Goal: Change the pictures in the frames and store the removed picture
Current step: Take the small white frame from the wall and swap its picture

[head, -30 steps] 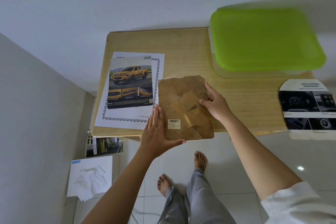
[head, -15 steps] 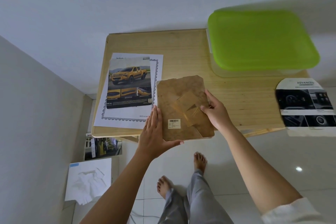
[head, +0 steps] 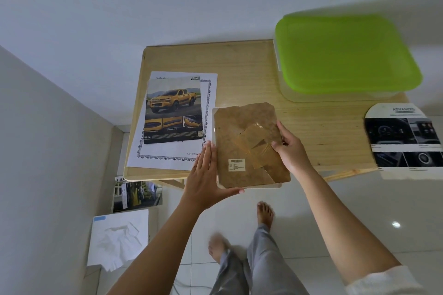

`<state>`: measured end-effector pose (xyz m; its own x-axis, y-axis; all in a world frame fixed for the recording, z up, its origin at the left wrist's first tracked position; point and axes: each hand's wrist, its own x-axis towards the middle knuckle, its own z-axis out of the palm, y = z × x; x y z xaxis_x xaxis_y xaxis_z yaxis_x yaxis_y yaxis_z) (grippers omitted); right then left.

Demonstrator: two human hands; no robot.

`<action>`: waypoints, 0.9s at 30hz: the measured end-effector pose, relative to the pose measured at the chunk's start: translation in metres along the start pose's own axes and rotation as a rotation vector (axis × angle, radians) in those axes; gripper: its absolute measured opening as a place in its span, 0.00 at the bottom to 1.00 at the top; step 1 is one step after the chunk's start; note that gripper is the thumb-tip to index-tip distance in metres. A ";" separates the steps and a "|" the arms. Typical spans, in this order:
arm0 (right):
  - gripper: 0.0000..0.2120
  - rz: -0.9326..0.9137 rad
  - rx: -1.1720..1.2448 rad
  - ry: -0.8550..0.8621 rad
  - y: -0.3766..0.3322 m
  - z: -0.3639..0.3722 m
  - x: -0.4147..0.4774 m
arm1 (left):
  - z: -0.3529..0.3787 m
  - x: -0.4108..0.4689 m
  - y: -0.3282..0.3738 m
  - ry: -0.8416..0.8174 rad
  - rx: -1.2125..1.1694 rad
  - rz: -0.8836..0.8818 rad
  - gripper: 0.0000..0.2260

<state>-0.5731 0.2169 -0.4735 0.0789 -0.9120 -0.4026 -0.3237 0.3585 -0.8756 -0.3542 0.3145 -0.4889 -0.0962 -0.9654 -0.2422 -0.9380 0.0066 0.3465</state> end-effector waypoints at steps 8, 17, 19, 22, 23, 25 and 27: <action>0.26 0.018 -0.173 0.184 0.013 -0.042 -0.014 | 0.000 -0.001 -0.002 0.017 -0.012 -0.009 0.58; 0.22 -0.099 -0.576 0.342 0.014 -0.037 -0.028 | 0.001 -0.001 -0.002 0.020 -0.040 -0.011 0.57; 0.23 -0.168 -0.605 0.314 0.007 -0.027 -0.031 | 0.002 -0.001 -0.002 0.024 -0.042 -0.009 0.57; 0.27 -0.287 -0.740 0.125 0.000 0.000 -0.029 | 0.002 0.000 -0.002 0.018 -0.038 -0.011 0.57; 0.28 -0.303 -0.811 0.064 -0.001 0.010 -0.026 | 0.001 0.000 -0.002 0.017 -0.037 -0.012 0.57; 0.31 -0.260 -0.929 0.003 0.004 0.023 -0.021 | 0.001 0.000 -0.001 0.015 -0.034 -0.014 0.57; 0.35 -0.186 -0.990 0.005 0.013 0.025 -0.018 | 0.001 -0.001 -0.002 0.015 -0.025 -0.013 0.57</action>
<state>-0.5549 0.2430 -0.4847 0.2043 -0.9383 -0.2791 -0.9446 -0.1142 -0.3077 -0.3529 0.3155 -0.4899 -0.0790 -0.9693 -0.2330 -0.9303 -0.0122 0.3665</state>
